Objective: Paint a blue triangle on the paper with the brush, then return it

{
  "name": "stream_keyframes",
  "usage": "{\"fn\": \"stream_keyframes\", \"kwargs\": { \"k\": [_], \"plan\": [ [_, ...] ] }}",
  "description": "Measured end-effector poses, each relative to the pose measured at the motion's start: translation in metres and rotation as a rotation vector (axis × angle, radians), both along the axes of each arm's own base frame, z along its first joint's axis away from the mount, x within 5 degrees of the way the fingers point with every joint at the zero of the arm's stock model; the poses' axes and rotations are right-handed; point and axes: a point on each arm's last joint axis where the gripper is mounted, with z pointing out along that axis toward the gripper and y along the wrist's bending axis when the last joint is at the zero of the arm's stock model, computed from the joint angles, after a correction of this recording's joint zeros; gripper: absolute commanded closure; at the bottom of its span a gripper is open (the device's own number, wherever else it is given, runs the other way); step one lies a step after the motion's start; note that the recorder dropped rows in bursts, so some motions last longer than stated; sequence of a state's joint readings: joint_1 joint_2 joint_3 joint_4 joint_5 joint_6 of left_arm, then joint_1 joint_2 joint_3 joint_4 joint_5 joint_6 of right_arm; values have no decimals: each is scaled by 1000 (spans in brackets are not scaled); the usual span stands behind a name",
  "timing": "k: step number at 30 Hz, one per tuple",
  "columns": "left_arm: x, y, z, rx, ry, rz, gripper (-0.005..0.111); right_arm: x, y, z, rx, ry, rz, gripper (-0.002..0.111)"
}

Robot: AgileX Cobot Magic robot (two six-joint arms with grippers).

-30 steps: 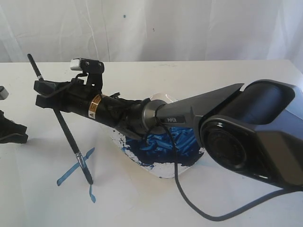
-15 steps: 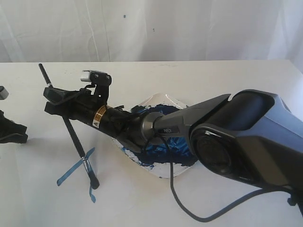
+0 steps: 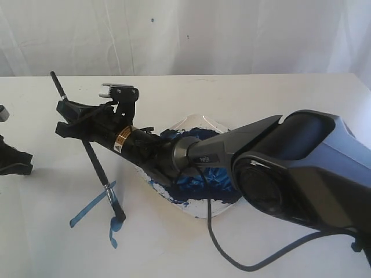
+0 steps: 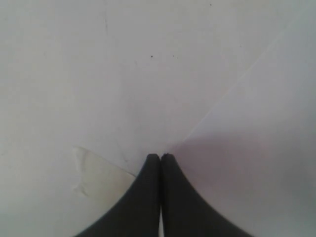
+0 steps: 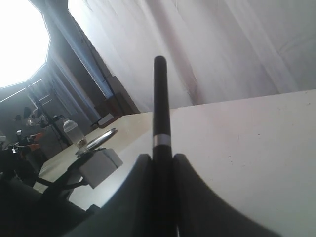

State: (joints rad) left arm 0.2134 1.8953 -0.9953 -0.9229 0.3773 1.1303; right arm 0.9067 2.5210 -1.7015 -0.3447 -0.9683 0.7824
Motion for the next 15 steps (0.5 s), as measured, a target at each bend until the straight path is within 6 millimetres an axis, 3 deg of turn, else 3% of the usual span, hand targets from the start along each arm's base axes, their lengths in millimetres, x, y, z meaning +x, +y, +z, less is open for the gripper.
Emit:
{"fn": "stream_keyframes", "kwargs": {
  "k": [7,15],
  "plan": [
    [0,0,0,-1,1,-1,107,7,7,13,1,-52,-19,108],
    [-1,-1,0,-11,6,-8,107,16,16,6,-5,-55,-43,108]
  ]
}}
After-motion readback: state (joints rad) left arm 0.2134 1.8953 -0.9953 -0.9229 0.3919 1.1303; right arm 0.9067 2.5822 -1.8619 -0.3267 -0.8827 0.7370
